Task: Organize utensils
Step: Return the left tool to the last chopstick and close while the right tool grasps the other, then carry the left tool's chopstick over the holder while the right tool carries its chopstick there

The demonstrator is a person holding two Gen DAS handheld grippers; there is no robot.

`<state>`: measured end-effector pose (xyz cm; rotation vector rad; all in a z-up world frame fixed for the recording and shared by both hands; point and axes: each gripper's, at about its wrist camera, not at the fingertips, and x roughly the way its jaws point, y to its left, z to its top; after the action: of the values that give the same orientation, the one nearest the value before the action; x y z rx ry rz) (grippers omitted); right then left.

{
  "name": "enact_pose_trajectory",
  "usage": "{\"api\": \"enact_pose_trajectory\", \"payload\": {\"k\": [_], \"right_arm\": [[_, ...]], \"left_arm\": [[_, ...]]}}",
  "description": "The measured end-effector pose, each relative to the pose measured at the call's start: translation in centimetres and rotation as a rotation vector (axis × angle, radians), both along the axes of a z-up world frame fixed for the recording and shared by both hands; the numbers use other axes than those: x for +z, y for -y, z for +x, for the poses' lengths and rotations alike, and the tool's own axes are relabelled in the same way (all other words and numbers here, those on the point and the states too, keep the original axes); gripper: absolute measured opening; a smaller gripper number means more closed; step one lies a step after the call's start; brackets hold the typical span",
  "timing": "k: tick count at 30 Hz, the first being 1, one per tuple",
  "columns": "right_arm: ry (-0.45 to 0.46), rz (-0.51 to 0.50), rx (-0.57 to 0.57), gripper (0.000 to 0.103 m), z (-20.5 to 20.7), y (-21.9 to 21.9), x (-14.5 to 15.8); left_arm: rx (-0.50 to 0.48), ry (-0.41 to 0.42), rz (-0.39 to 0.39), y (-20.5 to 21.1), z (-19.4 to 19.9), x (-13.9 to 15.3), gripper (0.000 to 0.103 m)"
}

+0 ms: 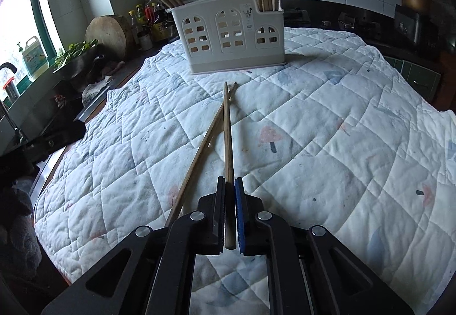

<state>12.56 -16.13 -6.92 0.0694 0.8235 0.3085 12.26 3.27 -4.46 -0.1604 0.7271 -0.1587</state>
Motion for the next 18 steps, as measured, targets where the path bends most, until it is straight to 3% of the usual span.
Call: {"api": "enact_pose_trajectory", "payload": {"k": [11,18], "right_arm": [[0.157,0.043,-0.014,0.007,-1.8,3.2,5.6],[0.218,0.051,-0.016,0.007,-2.4,4.4,7.9]], "left_arm": [[-0.143,-0.069,-0.004,5.7,-0.6,-2.6,0.066],[-0.217,-0.103,-0.009,8.9,-0.1,-3.9,0.054]]}}
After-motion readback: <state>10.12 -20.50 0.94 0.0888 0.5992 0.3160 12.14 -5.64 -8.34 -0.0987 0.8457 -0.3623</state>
